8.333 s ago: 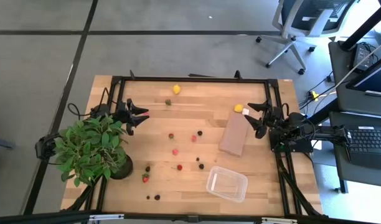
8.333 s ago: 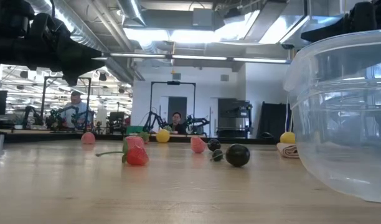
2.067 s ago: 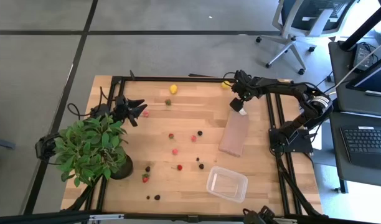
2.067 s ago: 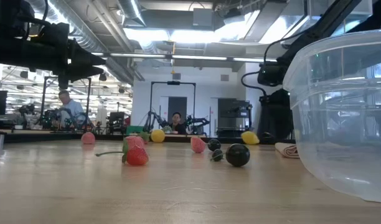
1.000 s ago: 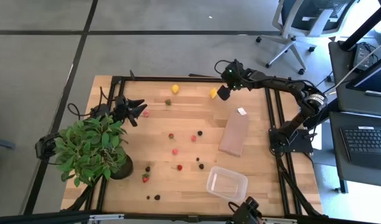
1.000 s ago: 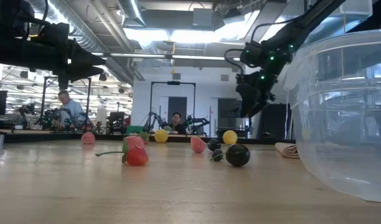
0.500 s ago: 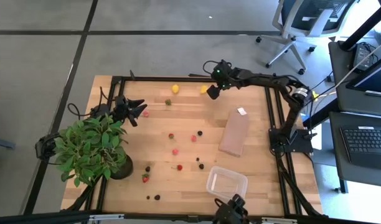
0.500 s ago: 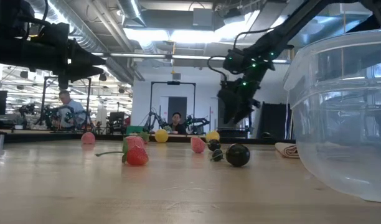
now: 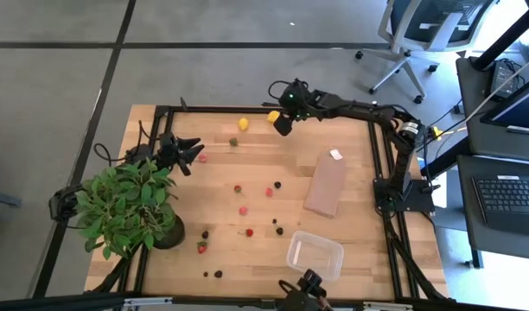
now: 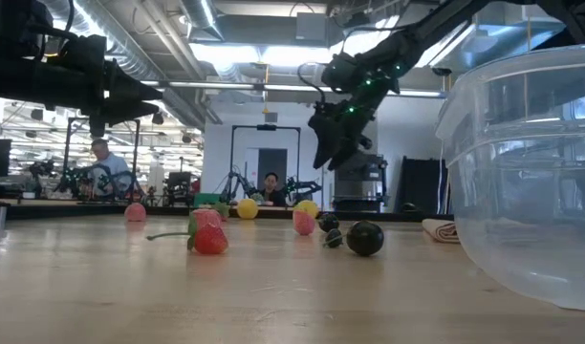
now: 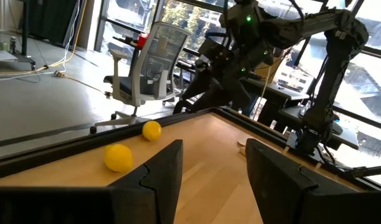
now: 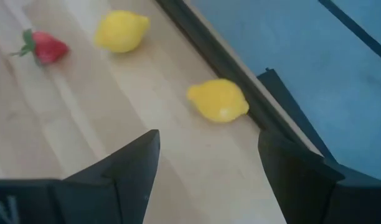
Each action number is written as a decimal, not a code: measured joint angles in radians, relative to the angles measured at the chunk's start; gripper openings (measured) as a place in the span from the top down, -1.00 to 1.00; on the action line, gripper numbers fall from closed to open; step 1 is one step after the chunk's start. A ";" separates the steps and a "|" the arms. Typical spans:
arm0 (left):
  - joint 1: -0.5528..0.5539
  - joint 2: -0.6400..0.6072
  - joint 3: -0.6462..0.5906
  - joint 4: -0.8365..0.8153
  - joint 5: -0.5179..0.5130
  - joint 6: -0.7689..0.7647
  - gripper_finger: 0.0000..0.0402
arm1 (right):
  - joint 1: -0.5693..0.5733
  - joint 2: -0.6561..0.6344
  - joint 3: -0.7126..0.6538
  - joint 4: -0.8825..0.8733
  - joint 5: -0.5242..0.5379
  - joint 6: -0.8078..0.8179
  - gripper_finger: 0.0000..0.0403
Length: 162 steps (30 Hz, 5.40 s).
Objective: Pick and placing Produce into tupperware
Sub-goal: Put the cherry into the transparent container
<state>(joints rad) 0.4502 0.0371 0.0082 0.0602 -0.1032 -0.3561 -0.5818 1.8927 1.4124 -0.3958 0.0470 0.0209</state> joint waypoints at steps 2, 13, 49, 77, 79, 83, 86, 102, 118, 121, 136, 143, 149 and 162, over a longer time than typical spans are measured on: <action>0.000 0.000 0.000 0.000 0.000 0.000 0.18 | 0.004 0.000 0.002 0.000 0.000 0.001 -0.36; 0.000 0.000 0.000 0.000 0.000 0.000 0.18 | 0.004 0.000 0.002 -0.034 0.001 0.001 -0.36; 0.000 0.000 0.000 0.000 0.000 0.000 0.18 | 0.001 -0.002 0.511 -0.545 -0.060 -0.267 -0.36; 0.000 0.000 0.000 0.000 0.014 -0.035 0.18 | 0.040 0.301 0.546 -0.251 0.120 0.139 -0.36; 0.000 0.000 0.000 0.000 0.015 -0.035 0.18 | 0.041 0.323 0.546 -0.246 0.117 0.167 -0.36; 0.000 0.000 0.000 0.000 0.015 -0.035 0.18 | 0.040 0.352 0.546 -0.245 0.117 0.187 -0.36; 0.000 0.000 0.000 0.000 0.015 -0.035 0.18 | 0.039 0.366 0.546 -0.236 0.119 0.181 -0.36; 0.000 0.000 0.000 0.000 0.016 -0.035 0.18 | 0.035 0.431 0.546 -0.242 0.056 0.119 -0.36; 0.000 0.000 0.000 0.000 0.016 -0.035 0.18 | 0.022 0.431 0.546 -0.289 0.028 0.280 -0.36; 0.000 0.000 0.000 0.000 0.016 -0.035 0.18 | 0.022 0.431 0.546 -0.287 0.003 0.303 -0.36; 0.000 0.000 0.000 0.000 0.016 -0.035 0.18 | 0.031 0.431 0.546 -0.279 0.000 0.315 -0.36; 0.000 0.000 0.000 0.000 0.016 -0.034 0.18 | 0.031 0.431 0.546 -0.278 0.000 0.313 -0.36; 0.000 0.000 0.000 0.000 0.016 -0.034 0.18 | 0.031 0.431 0.546 -0.264 0.000 0.311 -0.36; 0.000 0.000 0.000 0.000 0.016 -0.035 0.18 | 0.031 0.432 0.546 -0.190 -0.149 0.309 -0.59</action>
<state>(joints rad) 0.4501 0.0370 0.0078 0.0601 -0.0875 -0.3908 -0.5511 2.3248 1.9579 -0.5858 -0.1017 0.3303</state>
